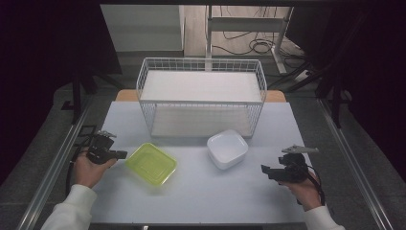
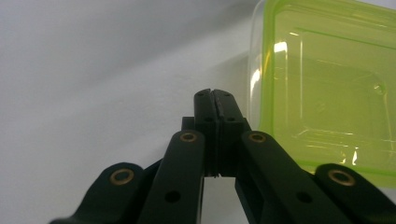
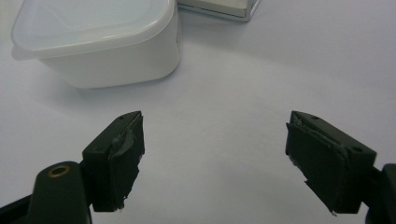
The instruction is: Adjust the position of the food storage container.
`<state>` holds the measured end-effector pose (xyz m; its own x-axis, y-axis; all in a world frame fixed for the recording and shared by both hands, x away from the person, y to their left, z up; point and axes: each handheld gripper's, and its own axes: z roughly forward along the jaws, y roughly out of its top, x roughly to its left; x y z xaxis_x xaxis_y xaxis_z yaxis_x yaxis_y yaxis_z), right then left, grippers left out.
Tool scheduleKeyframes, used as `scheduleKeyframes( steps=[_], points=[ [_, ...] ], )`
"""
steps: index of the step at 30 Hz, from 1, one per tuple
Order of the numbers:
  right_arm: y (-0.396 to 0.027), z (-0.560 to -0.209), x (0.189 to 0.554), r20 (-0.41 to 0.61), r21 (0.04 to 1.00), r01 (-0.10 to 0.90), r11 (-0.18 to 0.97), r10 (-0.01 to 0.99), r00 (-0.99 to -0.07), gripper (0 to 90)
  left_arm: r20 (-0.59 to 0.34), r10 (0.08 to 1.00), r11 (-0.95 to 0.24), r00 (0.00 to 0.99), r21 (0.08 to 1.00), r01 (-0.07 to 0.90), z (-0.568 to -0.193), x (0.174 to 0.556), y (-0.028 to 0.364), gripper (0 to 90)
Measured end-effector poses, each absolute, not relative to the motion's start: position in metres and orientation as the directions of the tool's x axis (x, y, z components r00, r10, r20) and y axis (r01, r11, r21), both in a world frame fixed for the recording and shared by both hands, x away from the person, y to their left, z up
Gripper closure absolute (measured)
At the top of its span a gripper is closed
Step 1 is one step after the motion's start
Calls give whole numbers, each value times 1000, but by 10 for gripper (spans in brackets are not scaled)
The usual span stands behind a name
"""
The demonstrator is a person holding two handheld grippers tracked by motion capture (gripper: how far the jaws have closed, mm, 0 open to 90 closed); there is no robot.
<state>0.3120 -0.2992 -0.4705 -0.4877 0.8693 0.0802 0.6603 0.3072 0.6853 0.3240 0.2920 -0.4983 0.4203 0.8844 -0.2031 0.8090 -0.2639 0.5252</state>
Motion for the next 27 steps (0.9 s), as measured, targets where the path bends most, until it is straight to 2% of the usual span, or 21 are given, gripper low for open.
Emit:
scheduleKeyframes(
  steps=[16, 27],
  points=[
    [-299, -470, 312, 64, 691, 654, 308, 875, -479, 193, -223, 873, -272, 434, 516, 812, -501, 321, 283, 897],
    [-297, -469, 311, 66, 690, 654, 311, 873, -484, 193, -247, 871, -245, 424, 530, 812, -502, 305, 267, 897]
  ],
)
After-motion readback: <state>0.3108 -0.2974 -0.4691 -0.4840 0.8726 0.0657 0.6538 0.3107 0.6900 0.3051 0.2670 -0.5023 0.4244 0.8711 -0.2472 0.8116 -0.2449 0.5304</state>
